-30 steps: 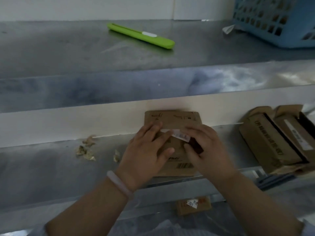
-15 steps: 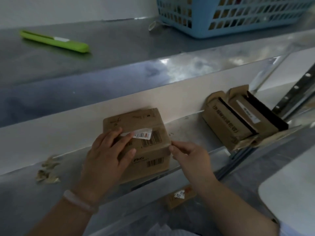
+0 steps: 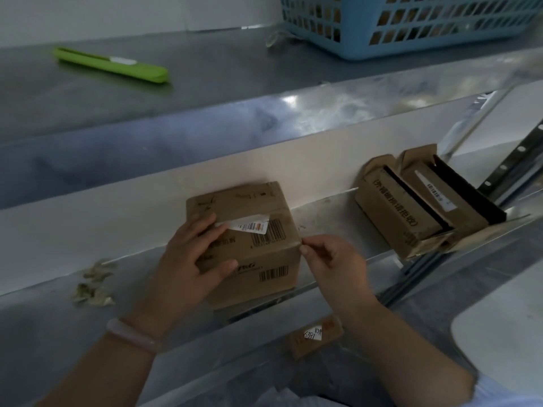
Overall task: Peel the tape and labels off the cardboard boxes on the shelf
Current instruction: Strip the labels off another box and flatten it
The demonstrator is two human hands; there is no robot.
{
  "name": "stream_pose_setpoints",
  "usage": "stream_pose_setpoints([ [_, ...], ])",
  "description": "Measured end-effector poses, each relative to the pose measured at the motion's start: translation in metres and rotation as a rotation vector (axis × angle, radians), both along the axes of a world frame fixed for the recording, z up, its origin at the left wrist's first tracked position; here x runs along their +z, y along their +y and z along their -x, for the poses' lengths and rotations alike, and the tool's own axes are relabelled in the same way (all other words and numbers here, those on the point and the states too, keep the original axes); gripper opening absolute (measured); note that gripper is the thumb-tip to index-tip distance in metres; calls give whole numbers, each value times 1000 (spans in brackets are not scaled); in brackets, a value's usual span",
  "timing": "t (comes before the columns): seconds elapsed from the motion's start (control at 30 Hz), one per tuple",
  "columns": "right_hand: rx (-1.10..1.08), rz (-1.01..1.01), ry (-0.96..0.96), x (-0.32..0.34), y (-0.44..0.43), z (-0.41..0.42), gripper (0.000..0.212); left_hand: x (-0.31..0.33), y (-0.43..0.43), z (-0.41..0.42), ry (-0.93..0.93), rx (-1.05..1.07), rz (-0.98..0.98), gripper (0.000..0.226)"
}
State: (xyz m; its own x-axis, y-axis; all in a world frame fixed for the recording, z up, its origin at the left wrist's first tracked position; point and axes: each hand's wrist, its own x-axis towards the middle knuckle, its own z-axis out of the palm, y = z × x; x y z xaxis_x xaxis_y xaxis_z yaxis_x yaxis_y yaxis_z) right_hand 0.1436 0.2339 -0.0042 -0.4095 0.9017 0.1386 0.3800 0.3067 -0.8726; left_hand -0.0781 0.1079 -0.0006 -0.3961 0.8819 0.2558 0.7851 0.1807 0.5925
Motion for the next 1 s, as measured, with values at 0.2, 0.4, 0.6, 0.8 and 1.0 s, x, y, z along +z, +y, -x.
stream_pose_setpoints([
  [0.2,-20,90,12,8,-5,9,24,-1,-8,-1,-14,-12,-15,77],
  [0.4,-59,183,-54,21,4,20,17,3,-6,-5,-2,-16,-16,77],
  [0.6,-39,224,-11,20,7,16,8,1,-7,-2,2,-28,-22,82],
  [0.8,74,213,-26,25,12,19,32,2,-15,-4,154,-93,-94,69],
  [1.0,223,196,-60,27,13,29,70,11,-11,7,-65,100,-308,41],
])
